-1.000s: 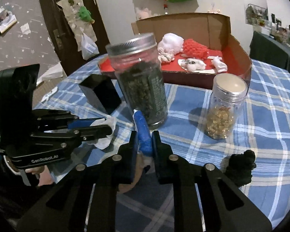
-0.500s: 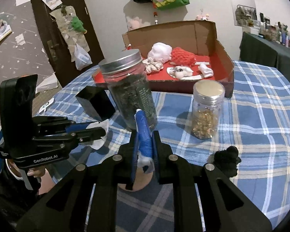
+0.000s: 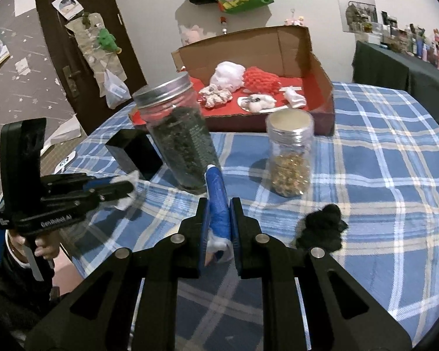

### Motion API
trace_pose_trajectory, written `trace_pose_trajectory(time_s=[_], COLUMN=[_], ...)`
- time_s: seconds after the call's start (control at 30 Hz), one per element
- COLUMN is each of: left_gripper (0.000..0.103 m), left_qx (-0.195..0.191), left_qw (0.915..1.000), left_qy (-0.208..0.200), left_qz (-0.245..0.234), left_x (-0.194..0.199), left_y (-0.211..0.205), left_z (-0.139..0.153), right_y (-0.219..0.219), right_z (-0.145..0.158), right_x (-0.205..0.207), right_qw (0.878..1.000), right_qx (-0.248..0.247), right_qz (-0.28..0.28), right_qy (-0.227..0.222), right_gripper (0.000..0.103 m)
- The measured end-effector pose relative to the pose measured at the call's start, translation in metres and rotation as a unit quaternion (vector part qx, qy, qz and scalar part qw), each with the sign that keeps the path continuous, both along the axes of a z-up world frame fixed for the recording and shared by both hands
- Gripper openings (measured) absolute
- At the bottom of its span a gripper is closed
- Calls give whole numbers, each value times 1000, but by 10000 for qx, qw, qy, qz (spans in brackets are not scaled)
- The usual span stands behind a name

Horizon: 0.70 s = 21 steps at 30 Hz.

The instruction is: Organize soft objects

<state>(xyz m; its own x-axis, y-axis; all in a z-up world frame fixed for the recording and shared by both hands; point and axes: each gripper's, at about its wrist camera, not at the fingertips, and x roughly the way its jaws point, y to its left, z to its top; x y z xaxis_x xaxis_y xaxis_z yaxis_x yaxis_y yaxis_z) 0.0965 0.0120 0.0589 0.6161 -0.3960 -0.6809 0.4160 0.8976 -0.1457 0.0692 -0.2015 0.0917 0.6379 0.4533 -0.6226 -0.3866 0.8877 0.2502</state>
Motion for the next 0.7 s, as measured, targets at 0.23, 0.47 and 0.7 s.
trace_pose_trajectory(time_s=[0.23,0.47,0.7], left_gripper=[14,14,14], left_qx=[24,70,170], left_qw=[9998,9989,9966], left_qy=[8,56,79], left_qz=[195,468,805], left_x=[-4,-4,-2], left_y=[19,42,69], left_z=[1,0,-1], right_y=[-15,-31,-46], right_z=[-2,1,4], right_x=[-4,-6,-6], right_qw=[9997,9990,9977], right_qx=[-33,-118,-204], right_qz=[-194,-412,-636], right_qy=[107,140,119], right_gripper=[14,14,14])
